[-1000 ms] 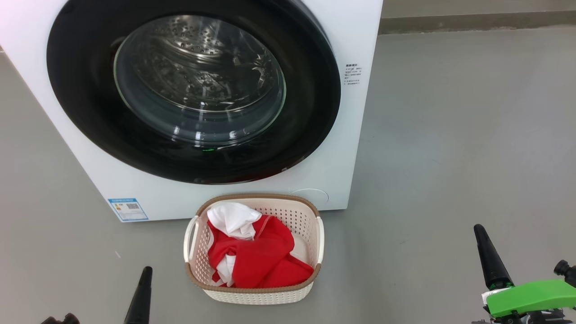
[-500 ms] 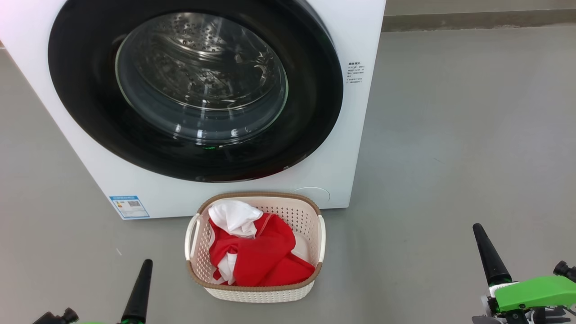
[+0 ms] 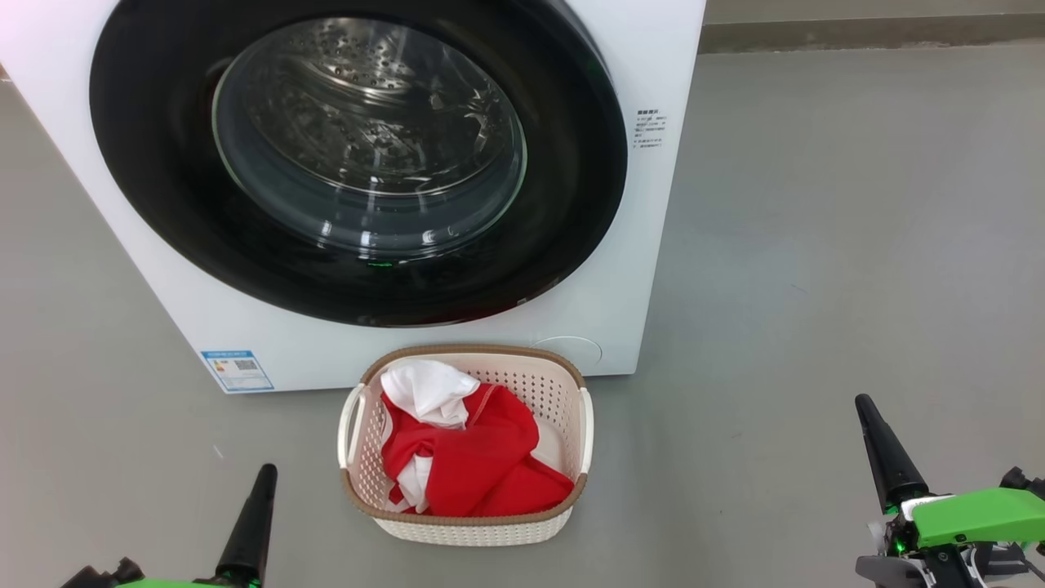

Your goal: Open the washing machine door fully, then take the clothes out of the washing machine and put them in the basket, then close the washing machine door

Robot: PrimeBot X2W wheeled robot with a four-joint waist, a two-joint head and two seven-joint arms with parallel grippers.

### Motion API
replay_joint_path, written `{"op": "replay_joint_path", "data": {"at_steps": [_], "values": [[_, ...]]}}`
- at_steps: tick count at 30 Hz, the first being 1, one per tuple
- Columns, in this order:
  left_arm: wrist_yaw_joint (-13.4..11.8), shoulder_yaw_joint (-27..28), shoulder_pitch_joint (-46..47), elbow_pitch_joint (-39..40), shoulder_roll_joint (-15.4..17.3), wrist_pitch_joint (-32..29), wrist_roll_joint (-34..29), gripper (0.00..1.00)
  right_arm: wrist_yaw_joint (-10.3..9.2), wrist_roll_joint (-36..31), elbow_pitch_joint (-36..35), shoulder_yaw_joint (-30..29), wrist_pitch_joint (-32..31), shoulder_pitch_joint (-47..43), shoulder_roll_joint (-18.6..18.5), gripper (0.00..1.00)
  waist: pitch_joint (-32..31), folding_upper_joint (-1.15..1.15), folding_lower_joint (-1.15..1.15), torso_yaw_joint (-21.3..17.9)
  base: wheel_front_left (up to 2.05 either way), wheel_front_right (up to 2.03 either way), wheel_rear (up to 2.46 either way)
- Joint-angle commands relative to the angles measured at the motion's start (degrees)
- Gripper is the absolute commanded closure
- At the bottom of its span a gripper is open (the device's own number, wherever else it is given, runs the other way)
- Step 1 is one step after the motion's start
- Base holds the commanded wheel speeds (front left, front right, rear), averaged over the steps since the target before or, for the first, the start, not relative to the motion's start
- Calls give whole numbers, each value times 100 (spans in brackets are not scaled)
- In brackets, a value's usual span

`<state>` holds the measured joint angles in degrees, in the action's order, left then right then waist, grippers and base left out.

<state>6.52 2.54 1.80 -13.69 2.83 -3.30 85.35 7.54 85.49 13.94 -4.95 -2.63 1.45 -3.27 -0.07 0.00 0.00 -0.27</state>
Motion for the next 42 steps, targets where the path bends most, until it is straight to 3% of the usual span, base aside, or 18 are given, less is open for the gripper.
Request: {"op": "replay_joint_path", "data": {"at_steps": [1,11,42], "values": [[59,208,307,86,102,-50,193,100,-4,188,-112,67,-57,333,-97,100,3,0,0,4,0,0,0],[97,266,428,-31,101,-213,792,100,-5,831,-3,40,-227,455,-103,100,25,0,0,27,0,0,0],[97,310,431,-32,70,-248,754,100,-5,779,1,-23,-278,461,-59,100,25,0,0,27,0,0,0]]}}
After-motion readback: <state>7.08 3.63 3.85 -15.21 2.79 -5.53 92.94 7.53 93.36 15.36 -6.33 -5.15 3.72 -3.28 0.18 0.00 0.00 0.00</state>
